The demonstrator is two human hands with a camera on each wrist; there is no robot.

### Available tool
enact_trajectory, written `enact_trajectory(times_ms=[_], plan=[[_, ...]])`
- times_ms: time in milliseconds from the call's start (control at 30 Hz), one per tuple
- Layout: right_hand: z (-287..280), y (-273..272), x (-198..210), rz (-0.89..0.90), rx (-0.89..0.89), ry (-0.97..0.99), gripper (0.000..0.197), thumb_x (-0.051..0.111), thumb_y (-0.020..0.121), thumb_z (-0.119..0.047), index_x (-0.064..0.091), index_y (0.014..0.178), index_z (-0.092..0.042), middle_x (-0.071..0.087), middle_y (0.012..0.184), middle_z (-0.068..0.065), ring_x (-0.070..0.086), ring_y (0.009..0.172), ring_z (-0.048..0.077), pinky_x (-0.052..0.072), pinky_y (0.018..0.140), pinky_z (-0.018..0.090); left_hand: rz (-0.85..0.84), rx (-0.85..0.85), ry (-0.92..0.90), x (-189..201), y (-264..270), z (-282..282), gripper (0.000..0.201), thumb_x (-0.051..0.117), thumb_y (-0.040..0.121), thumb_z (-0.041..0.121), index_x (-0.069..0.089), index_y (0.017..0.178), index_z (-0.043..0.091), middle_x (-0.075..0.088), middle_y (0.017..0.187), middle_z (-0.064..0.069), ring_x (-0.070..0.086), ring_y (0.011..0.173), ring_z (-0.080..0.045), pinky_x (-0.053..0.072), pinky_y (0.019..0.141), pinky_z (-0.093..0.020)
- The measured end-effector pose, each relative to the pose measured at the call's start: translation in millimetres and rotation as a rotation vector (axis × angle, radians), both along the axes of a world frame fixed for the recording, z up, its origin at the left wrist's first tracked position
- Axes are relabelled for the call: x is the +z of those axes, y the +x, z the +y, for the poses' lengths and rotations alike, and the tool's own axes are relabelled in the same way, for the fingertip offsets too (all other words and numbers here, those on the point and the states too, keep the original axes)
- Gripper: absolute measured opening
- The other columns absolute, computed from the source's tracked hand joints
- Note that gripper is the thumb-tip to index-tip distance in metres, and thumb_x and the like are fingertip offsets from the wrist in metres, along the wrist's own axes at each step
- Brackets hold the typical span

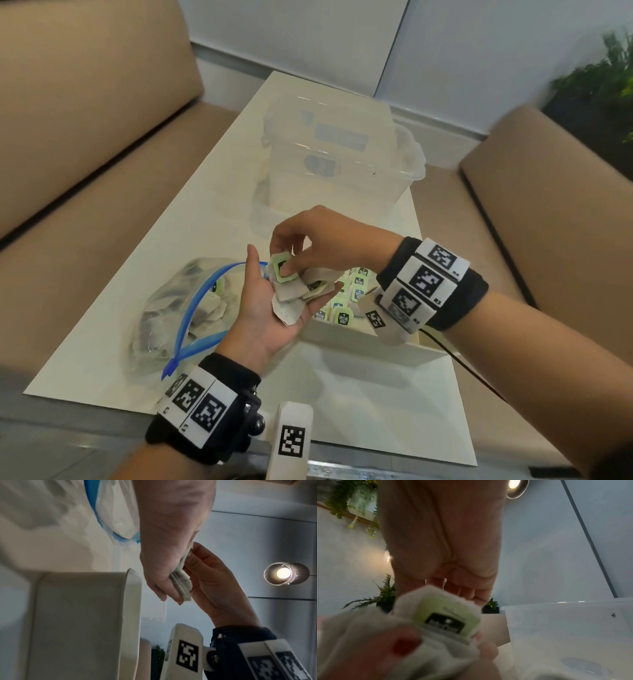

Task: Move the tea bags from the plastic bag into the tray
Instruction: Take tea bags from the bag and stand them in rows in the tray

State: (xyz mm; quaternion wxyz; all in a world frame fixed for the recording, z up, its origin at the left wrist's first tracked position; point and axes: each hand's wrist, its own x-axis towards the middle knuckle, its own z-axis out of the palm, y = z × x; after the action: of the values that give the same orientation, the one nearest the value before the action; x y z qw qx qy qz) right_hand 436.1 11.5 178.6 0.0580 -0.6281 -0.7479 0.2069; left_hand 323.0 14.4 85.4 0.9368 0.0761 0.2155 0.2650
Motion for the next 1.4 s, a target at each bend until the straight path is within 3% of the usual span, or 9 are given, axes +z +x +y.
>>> enact_trajectory(times_ms=[200,367,567,667,767,867,1033,1133,1400], plan=[[-21,13,44,0.200,-0.084,0.220,0.008,0.074,0.080,-0.019,0.069,0.086,-0.018,0.059,0.070,-0.019,0.056,0.066,-0.004,0.041,0.062,0.005,0.029,-0.009,0.068,-3,-6,2,0.087,0.031,0.086,0.073,0.055,0.130,0.001,0.063,0.125,-0.019,0.060,0.114,-0.041,0.051,0.089,-0.051],[-48,34,75,0.273,-0.211,0.326,0.009,0.074,0.079,-0.018,0.068,0.086,-0.019,0.069,0.082,0.005,0.064,0.074,0.013,0.055,0.073,0.025,0.028,0.002,0.078,-4,-8,3,0.083,0.032,0.087,0.070,0.066,0.116,0.000,0.062,0.126,-0.020,0.058,0.115,-0.041,0.057,0.081,-0.047],[-69,55,86,0.288,-0.296,0.373,0.005,0.068,0.084,-0.019,0.066,0.083,-0.015,0.068,0.101,-0.002,0.067,0.089,0.010,0.057,0.082,0.032,0.033,-0.008,0.096,-3,-6,2,0.079,0.033,0.088,0.068,0.068,0.112,0.001,0.064,0.123,-0.018,0.061,0.111,-0.040,0.058,0.078,-0.046],[-73,60,88,0.191,-0.308,0.388,0.012,0.065,0.087,-0.021,0.065,0.087,-0.010,0.070,0.090,-0.009,0.069,0.076,0.008,0.056,0.074,0.028,0.048,-0.013,0.107,-3,-4,1,0.078,0.033,0.089,0.067,0.068,0.112,0.001,0.064,0.123,-0.018,0.061,0.111,-0.040,0.056,0.082,-0.048],[-74,62,87,0.074,-0.279,0.397,0.011,0.064,0.088,-0.017,0.066,0.089,-0.007,0.068,0.082,-0.008,0.064,0.073,0.003,0.048,0.065,0.009,0.057,-0.016,0.110,-4,-2,0,0.077,0.033,0.089,0.066,0.068,0.112,0.001,0.063,0.124,-0.018,0.061,0.112,-0.039,0.057,0.080,-0.047],[-74,66,80,-0.002,-0.249,0.359,0.007,0.068,0.085,-0.018,0.070,0.087,-0.012,0.069,0.080,-0.005,0.062,0.077,0.004,0.048,0.067,0.010,0.075,-0.013,0.112,-5,-2,0,0.077,0.033,0.089,0.066,0.069,0.110,0.002,0.063,0.125,-0.018,0.060,0.113,-0.040,0.056,0.083,-0.048],[-65,88,46,-0.135,-0.314,0.105,0.010,0.074,0.079,-0.019,0.074,0.088,-0.019,0.067,0.070,-0.014,0.060,0.063,-0.002,0.041,0.061,0.003,0.081,0.015,0.102,-7,-6,4,0.074,0.035,0.089,0.065,0.072,0.106,0.002,0.063,0.125,-0.019,0.062,0.108,-0.042,0.053,0.086,-0.051],[-58,98,10,-0.229,-0.341,-0.166,0.016,0.070,0.082,-0.015,0.071,0.097,-0.015,0.072,0.084,-0.005,0.069,0.078,0.012,0.053,0.075,0.020,0.082,0.029,0.108,-8,-11,8,0.074,0.035,0.089,0.064,0.072,0.106,0.003,0.063,0.124,-0.018,0.064,0.105,-0.042,0.050,0.087,-0.052],[-29,108,-69,-0.258,-0.251,-0.642,0.019,0.069,0.084,-0.015,0.066,0.101,-0.008,0.072,0.091,0.010,0.061,0.060,0.007,0.047,0.057,0.016,0.058,0.040,0.079,-10,-15,10,0.071,0.035,0.090,0.062,0.067,0.113,0.003,0.063,0.124,-0.019,0.057,0.117,-0.041,0.049,0.088,-0.055]])
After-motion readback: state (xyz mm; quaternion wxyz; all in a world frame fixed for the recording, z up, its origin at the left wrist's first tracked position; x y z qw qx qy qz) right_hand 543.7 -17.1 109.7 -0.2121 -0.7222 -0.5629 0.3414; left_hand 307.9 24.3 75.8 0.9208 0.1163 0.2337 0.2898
